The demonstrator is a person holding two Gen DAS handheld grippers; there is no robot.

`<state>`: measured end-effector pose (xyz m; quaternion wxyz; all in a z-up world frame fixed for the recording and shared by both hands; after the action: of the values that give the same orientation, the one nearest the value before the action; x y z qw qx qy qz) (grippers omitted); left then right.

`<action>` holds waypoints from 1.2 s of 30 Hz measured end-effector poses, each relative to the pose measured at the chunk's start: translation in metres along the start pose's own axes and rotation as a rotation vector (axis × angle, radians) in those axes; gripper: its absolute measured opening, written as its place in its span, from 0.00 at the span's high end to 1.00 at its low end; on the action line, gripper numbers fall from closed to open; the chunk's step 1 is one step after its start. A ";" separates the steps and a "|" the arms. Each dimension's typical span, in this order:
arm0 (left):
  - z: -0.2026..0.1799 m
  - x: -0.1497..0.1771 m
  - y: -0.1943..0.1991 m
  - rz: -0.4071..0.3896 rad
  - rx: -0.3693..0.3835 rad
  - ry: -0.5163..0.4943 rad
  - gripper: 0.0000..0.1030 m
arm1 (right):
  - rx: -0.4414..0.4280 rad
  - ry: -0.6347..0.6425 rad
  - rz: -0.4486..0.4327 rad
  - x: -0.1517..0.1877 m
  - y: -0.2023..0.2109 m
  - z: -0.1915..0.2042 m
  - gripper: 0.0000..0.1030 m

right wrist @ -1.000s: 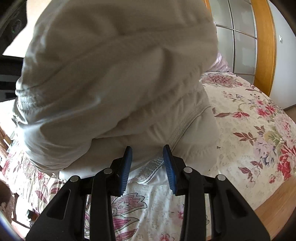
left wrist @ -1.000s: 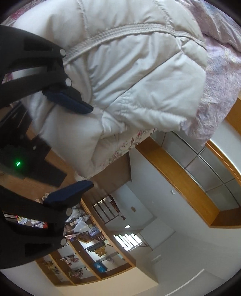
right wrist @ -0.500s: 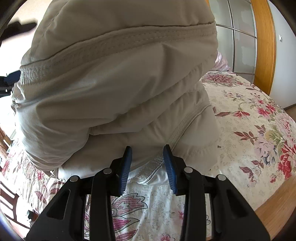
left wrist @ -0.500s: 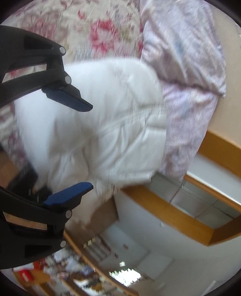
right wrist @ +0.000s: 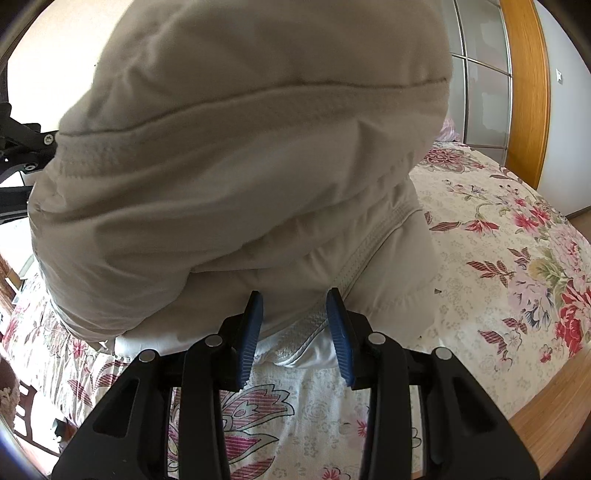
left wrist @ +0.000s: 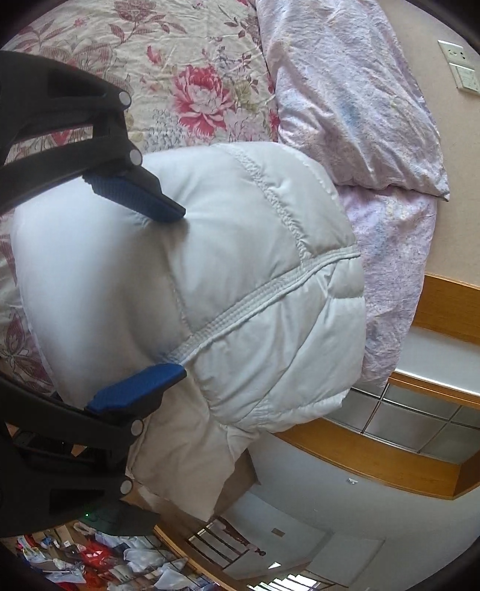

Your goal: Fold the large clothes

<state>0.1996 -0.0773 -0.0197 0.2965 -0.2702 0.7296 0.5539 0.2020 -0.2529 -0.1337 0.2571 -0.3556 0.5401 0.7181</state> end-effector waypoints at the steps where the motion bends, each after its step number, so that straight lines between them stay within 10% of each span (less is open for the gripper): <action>1: 0.000 0.001 -0.002 0.002 0.001 0.000 0.24 | 0.000 0.000 0.000 0.000 0.000 0.000 0.63; 36: -0.018 0.020 -0.034 0.020 0.011 -0.065 0.23 | 0.007 -0.027 0.003 0.009 0.006 -0.014 0.63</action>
<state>0.2084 -0.1043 -0.0524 0.3162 -0.2431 0.7253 0.5612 0.1956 -0.2684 -0.1399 0.2647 -0.3441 0.5398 0.7213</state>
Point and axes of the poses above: each gripper's, at about its wrist camera, not at the fingertips, and y roughly against the way its jaws point, z to its left, x to its underside, the point moved 2 cm from there along -y, roughly the way its jaws point
